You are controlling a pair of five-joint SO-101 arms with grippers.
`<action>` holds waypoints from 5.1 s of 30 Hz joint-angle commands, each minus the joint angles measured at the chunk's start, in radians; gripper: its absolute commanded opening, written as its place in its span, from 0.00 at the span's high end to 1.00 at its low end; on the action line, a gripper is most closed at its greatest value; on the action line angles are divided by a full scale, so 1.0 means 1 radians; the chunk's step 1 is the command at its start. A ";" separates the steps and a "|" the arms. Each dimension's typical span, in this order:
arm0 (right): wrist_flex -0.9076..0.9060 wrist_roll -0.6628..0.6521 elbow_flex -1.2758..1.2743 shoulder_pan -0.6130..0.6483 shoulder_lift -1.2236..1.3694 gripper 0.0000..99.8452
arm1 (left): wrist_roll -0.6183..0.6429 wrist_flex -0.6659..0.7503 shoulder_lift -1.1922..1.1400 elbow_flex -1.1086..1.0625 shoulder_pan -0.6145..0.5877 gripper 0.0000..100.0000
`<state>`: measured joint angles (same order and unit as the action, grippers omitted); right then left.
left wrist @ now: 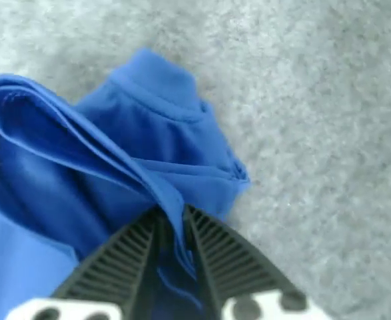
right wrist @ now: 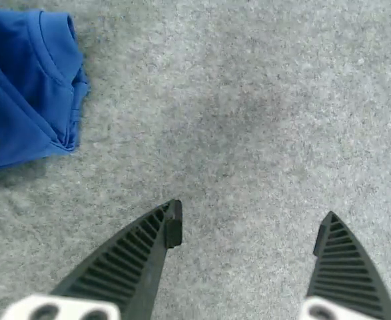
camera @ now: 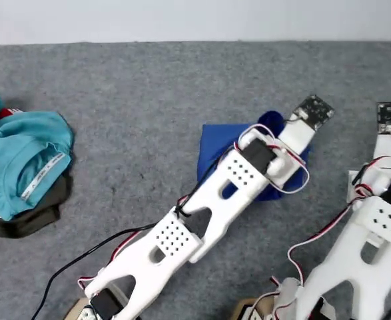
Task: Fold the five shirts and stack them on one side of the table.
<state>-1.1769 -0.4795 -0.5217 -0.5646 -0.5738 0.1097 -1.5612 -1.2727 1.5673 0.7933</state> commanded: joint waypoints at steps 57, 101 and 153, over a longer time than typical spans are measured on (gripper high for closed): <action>0.171 0.012 0.031 0.335 0.045 0.67 | -0.014 -0.167 0.488 0.110 -0.422 0.81; 0.033 0.153 0.760 0.449 1.260 0.97 | -0.008 -0.195 0.654 0.076 -0.597 0.81; -0.519 0.548 0.999 -0.484 1.044 0.59 | -0.008 -0.196 0.654 0.076 -0.588 0.81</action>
<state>-1.6402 0.1020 0.4404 -0.9927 0.5969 0.1005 -1.7361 -0.6836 1.6118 0.1933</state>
